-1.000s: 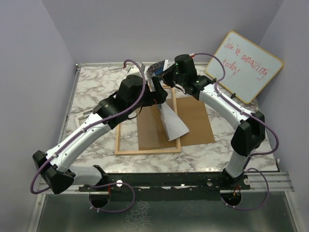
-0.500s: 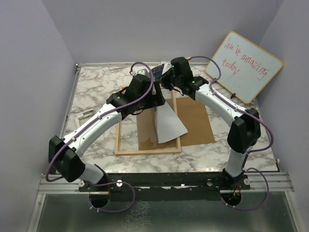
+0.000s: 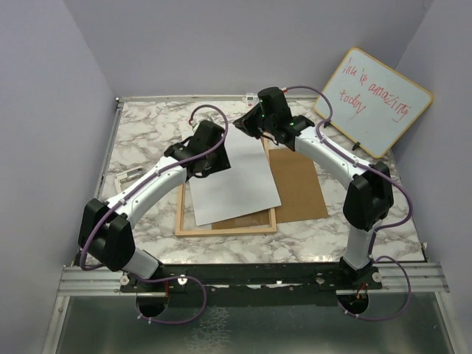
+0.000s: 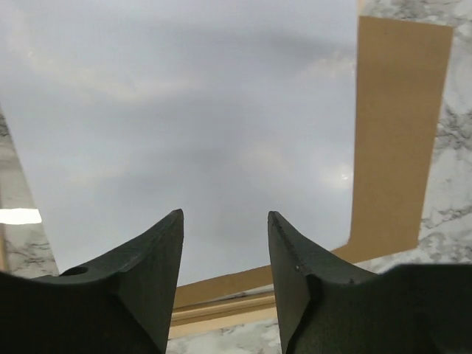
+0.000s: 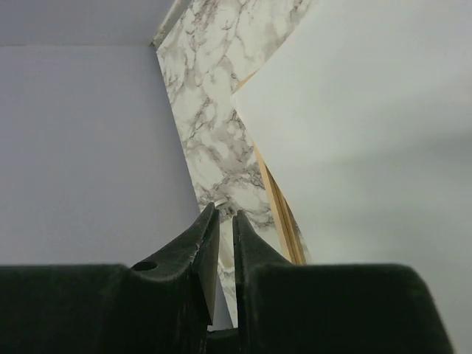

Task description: Put the photo into the frame

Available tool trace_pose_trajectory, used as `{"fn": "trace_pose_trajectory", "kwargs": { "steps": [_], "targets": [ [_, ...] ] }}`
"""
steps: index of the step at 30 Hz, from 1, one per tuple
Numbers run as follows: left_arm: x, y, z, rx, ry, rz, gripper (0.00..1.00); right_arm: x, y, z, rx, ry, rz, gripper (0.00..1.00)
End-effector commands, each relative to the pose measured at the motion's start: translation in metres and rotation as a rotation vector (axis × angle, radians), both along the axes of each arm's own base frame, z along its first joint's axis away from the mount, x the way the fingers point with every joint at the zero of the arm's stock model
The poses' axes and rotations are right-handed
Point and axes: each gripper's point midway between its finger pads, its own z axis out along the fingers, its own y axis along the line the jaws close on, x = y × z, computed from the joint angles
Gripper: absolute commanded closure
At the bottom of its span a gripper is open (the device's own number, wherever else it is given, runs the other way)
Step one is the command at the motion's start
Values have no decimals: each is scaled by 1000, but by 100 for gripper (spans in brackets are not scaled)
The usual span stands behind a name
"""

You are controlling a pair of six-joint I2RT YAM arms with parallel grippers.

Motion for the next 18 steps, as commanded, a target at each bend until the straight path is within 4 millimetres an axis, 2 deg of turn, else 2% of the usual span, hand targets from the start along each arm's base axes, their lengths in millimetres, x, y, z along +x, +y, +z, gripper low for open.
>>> {"fn": "trace_pose_trajectory", "kwargs": {
  "steps": [1,2,4,6,7,8,10,13,15,18],
  "targets": [
    [1,30,-10,37,-25,14,51,-7,5,-9,-13,19,31,84],
    [1,38,-16,49,-13,23,51,-7,4,-8,-20,14,34,84],
    [2,56,-28,78,9,54,44,-5,-1,-8,-53,-3,32,80],
    [3,73,-38,109,25,81,38,-4,-12,-14,-124,-23,44,72],
    [4,80,-42,116,35,92,33,-3,-19,-18,-164,-39,53,64],
    [5,87,-46,120,45,106,27,-3,-28,-24,-210,-44,64,59],
    [8,100,-54,128,69,122,21,-1,-53,-43,-305,-32,64,48],
    [11,114,-68,140,120,132,18,-5,-88,-74,-438,-2,121,43],
    [10,121,-77,142,152,140,16,-15,-114,-96,-526,59,129,37],
    [10,131,-86,156,180,151,14,-33,-149,-118,-627,116,142,29]
  ]
}}
